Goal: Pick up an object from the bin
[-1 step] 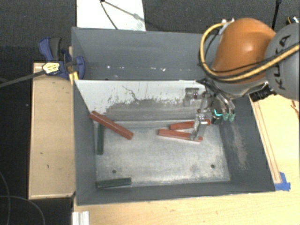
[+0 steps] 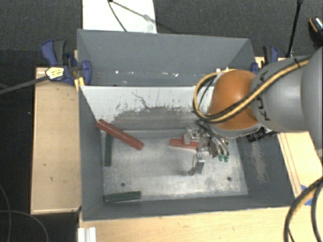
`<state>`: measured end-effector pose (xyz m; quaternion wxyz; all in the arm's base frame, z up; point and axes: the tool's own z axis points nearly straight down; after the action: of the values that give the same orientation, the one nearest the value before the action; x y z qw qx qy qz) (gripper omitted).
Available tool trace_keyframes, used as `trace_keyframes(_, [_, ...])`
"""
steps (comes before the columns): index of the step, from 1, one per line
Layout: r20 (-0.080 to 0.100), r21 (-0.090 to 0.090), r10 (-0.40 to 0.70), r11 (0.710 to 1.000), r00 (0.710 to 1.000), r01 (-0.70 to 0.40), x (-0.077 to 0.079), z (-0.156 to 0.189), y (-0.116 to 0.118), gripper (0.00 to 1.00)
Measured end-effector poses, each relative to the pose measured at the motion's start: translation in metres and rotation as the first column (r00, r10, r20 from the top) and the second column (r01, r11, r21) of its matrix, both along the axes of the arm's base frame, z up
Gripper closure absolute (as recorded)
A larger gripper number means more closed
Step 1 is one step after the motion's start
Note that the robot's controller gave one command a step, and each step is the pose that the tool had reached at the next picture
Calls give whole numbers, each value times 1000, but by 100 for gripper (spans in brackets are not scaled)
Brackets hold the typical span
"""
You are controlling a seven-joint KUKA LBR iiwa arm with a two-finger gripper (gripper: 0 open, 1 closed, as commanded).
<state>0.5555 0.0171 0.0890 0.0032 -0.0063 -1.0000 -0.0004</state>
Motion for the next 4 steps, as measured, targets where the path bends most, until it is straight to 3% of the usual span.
trace_keyframes(1, [12,-3,92,996,996,-92,26,-16,-47,0])
trace_keyframes(2, [16,0,-22,1000,1000,22,37,-18,-30,0])
trace_keyframes(3, [17,5,-56,998,998,56,36,-18,41,0])
trace_keyframes(4, [17,1,-62,998,998,62,36,-18,36,100])
